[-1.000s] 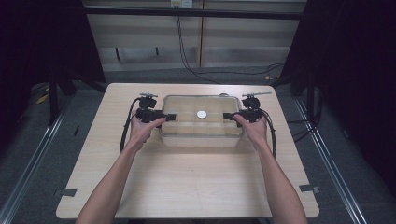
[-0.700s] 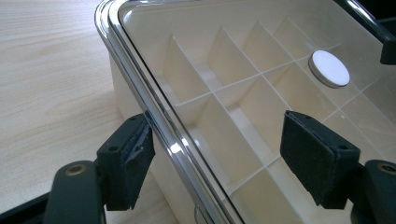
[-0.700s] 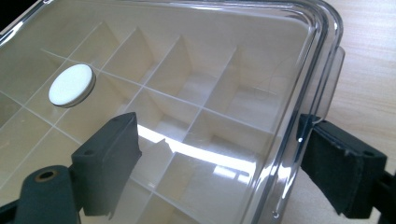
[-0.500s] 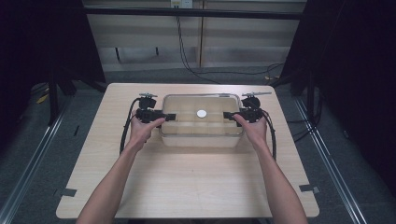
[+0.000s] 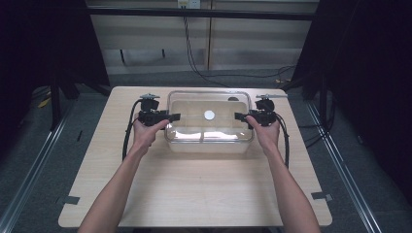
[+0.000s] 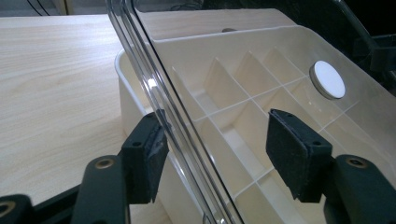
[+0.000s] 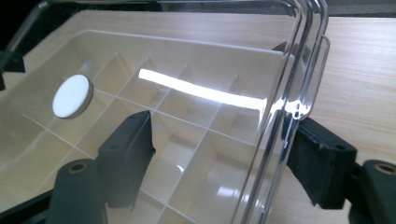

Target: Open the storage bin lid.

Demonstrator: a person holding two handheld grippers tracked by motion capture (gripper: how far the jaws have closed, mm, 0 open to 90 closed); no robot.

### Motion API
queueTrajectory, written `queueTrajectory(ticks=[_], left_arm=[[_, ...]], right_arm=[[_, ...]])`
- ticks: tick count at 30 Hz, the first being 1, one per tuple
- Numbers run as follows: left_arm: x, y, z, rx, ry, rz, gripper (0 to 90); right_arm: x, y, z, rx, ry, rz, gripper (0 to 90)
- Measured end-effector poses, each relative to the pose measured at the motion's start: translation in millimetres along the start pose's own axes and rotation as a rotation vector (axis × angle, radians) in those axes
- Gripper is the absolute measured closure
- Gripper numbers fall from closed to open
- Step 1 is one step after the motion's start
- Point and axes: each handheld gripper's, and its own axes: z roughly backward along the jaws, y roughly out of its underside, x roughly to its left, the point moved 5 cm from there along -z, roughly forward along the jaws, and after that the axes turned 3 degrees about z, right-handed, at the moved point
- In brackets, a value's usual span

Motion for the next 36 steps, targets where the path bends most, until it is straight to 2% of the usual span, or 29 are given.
queueTrajectory(ticks=[3, 9, 13, 16, 20, 23, 29, 36], left_arm=[[-1.0, -1.4, 3.9, -0.028, -0.005, -0.004, 43.5], [-6.2, -7.9, 15.1, -0.048, 0.000, -0.037, 49.5], [-9.3, -10.4, 23.1, -0.073, 0.005, -0.022, 54.7], [-13.2, -11.0, 27.2, -0.085, -0.006, -0.041, 55.6], [-15.9, -11.9, 32.6, -0.099, 0.001, -0.054, 57.1], [-18.9, -13.0, 37.6, -0.093, -0.005, -0.081, 58.5], [-21.9, -13.7, 47.9, -0.116, 0.025, -0.086, 64.1], [-26.7, -13.8, 57.1, -0.129, 0.036, -0.092, 67.5]], right_arm=[[-3.7, -1.8, 7.0, -0.033, -0.022, -0.018, 38.7], [-4.5, -3.5, 18.8, -0.061, -0.032, -0.026, 47.4], [-3.3, -6.4, 27.8, -0.091, -0.043, -0.037, 53.2], [-2.4, -8.1, 35.8, -0.112, -0.060, -0.061, 57.9], [-0.3, -10.1, 43.8, -0.123, -0.064, -0.060, 61.3], [2.1, -10.9, 48.7, -0.131, -0.063, -0.069, 62.6], [5.7, -12.2, 56.2, -0.138, -0.064, -0.050, 63.2], [11.0, -11.8, 66.9, -0.158, -0.072, -0.035, 66.0]])
